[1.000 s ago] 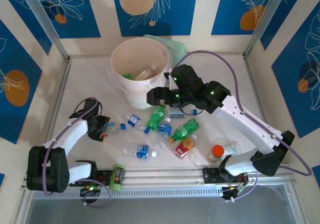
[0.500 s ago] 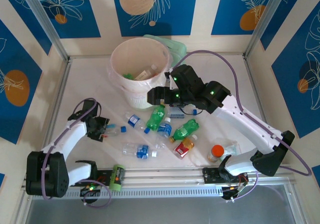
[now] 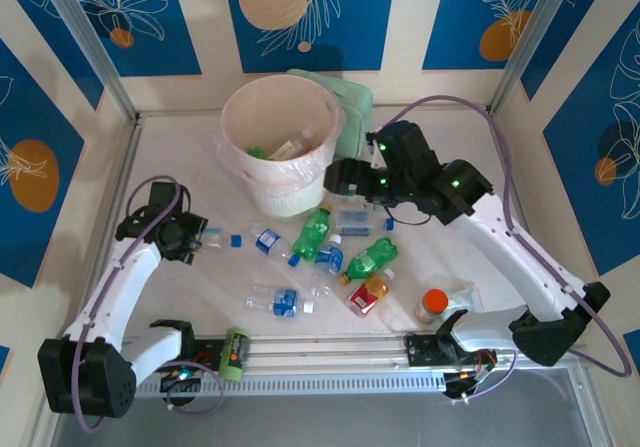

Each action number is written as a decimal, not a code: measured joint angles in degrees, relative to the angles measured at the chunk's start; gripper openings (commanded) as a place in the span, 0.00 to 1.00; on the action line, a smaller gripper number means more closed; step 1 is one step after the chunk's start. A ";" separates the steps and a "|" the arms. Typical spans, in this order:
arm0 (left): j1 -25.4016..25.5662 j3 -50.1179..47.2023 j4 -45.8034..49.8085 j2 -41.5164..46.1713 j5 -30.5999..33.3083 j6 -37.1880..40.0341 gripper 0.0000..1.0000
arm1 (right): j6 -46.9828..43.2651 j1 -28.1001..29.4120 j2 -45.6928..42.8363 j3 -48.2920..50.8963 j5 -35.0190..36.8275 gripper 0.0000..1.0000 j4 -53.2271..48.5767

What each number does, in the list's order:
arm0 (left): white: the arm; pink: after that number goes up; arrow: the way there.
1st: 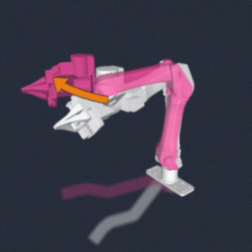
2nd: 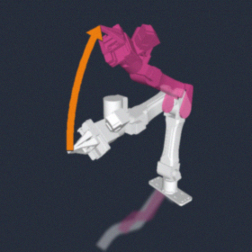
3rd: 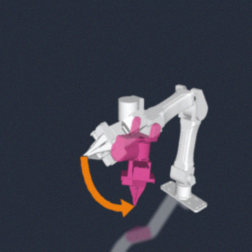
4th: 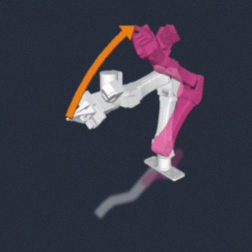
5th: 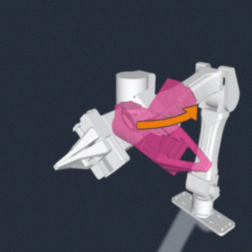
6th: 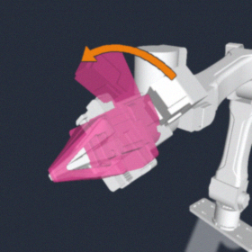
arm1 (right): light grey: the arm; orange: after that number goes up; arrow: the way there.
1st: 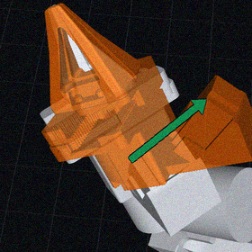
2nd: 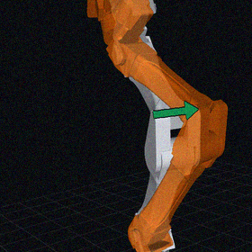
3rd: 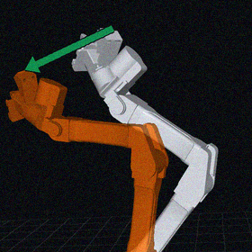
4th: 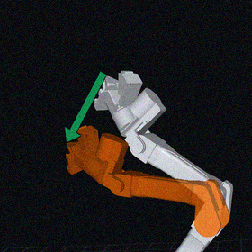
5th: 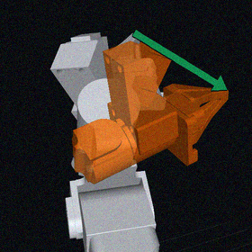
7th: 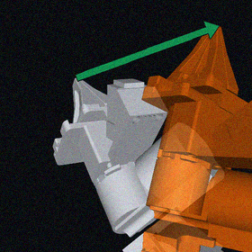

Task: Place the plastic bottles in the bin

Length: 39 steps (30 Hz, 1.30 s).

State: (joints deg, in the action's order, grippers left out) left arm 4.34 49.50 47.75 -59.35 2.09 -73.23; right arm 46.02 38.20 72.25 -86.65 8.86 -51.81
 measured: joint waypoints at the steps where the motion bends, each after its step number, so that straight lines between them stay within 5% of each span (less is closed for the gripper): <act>1: 0.00 2.38 0.76 0.07 0.81 0.76 0.59 | 0.59 -1.64 -0.81 0.70 0.17 0.91 -0.66; 13: -0.11 29.75 0.90 -5.86 2.32 10.38 0.57 | 7.10 -16.96 -5.33 15.30 -0.96 0.89 -7.23; 24: 1.20 48.54 -3.96 -17.03 -8.94 10.08 0.56 | 7.23 -17.86 -5.29 15.74 -2.29 0.88 -7.34; 39: 13.09 67.47 -5.31 -41.51 -14.58 10.97 0.59 | 7.41 -18.27 -5.92 16.09 -2.89 0.88 -7.37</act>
State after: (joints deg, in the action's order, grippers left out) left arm 17.43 116.97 42.44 -100.86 -12.49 -62.26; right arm 53.43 19.92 66.32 -70.57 5.98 -59.18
